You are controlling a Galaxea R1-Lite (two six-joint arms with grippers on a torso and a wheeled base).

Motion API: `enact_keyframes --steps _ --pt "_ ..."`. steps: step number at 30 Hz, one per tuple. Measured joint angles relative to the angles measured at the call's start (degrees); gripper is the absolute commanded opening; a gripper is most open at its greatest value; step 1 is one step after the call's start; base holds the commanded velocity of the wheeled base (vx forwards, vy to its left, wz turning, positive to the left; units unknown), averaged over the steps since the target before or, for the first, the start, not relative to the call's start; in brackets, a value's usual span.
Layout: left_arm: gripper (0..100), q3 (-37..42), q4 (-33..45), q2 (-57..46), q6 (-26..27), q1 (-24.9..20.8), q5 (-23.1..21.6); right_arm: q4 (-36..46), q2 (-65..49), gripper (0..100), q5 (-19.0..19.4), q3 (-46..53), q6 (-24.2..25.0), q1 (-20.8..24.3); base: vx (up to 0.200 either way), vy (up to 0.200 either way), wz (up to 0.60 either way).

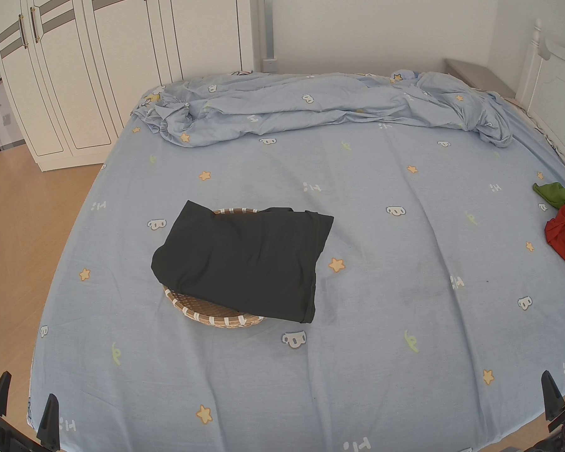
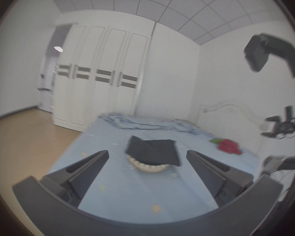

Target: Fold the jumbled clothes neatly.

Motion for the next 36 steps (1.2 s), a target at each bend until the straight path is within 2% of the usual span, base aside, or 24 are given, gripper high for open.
enact_keyframes --steps 2,5,10,16,21,23,27,30,36 --pt "100 0.00 0.00 0.00 0.00 0.00 0.00 -0.06 0.06 100 -2.52 0.30 -0.44 2.34 0.000 0.000 0.00" --pt "100 0.02 0.00 0.02 0.00 0.05 0.00 -0.30 -0.96 100 -4.07 0.56 -0.54 5.10 0.000 0.000 0.00" --pt "100 0.02 0.02 0.06 0.02 0.05 0.00 -0.04 -3.28 100 -7.09 0.69 -0.07 6.83 0.000 0.000 0.00" --pt "100 0.00 0.02 0.09 0.02 0.00 0.00 0.87 -4.21 100 -8.11 0.37 -3.49 7.22 0.000 0.000 0.00" --pt "100 0.00 0.02 0.11 0.02 0.00 -0.02 0.40 -4.53 100 -7.97 0.43 1.37 7.33 0.000 0.000 0.00" --pt "100 0.02 0.02 0.11 0.02 0.00 0.00 0.27 -4.57 100 -7.75 0.48 1.32 7.35 0.000 0.000 0.00" --pt "100 0.02 0.02 0.11 0.00 0.05 0.00 -0.20 -4.62 100 -7.53 0.74 -3.44 7.38 0.000 0.000 0.00" --pt "100 0.05 0.02 0.11 0.02 0.00 -0.02 -0.60 -4.62 100 -7.50 0.91 -5.10 7.33 0.000 0.000 0.00" --pt "100 0.07 0.02 0.13 0.02 0.00 0.00 -0.46 -4.62 100 -7.39 0.95 -1.58 7.28 0.000 0.000 0.00"
